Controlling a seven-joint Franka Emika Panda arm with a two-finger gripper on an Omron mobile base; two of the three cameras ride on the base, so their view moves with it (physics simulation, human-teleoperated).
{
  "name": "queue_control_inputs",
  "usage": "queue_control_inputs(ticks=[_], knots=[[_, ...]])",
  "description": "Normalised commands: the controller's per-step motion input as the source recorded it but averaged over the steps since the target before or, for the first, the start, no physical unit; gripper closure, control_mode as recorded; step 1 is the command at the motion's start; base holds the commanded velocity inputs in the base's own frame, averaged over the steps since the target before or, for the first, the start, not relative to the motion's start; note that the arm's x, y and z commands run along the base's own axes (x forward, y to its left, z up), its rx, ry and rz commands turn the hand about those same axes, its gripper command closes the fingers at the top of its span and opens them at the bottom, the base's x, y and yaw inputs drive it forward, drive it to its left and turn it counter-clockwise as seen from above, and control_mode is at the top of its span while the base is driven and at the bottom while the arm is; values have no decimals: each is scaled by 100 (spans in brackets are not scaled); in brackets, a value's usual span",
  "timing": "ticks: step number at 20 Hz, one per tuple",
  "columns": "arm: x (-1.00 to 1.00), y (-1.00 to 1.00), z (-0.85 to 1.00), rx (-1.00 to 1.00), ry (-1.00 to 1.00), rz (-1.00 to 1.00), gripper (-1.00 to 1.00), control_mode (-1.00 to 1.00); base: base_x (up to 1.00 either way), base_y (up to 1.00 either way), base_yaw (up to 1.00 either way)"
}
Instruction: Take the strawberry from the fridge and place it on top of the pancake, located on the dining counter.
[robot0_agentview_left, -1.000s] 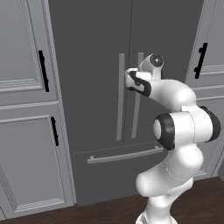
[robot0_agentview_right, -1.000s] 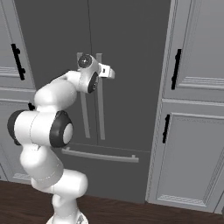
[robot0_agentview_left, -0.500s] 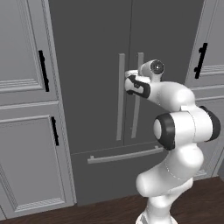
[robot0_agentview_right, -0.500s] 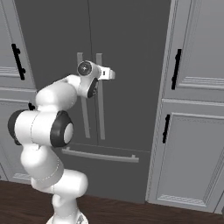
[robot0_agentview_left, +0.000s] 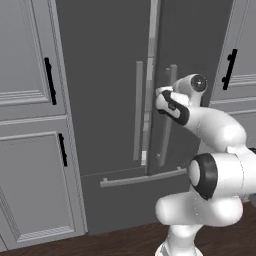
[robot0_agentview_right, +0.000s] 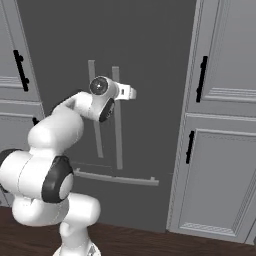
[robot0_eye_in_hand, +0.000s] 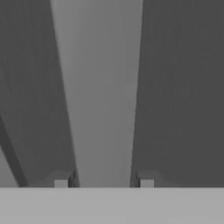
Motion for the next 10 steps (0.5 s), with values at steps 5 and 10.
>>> queue_control_inputs(ticks=[5,10], knots=[[-100,-86,-9,0,0,0,100,-100,0,0,0],[-100,-99,-6,0,2,0,100,-100,0,0,0]])
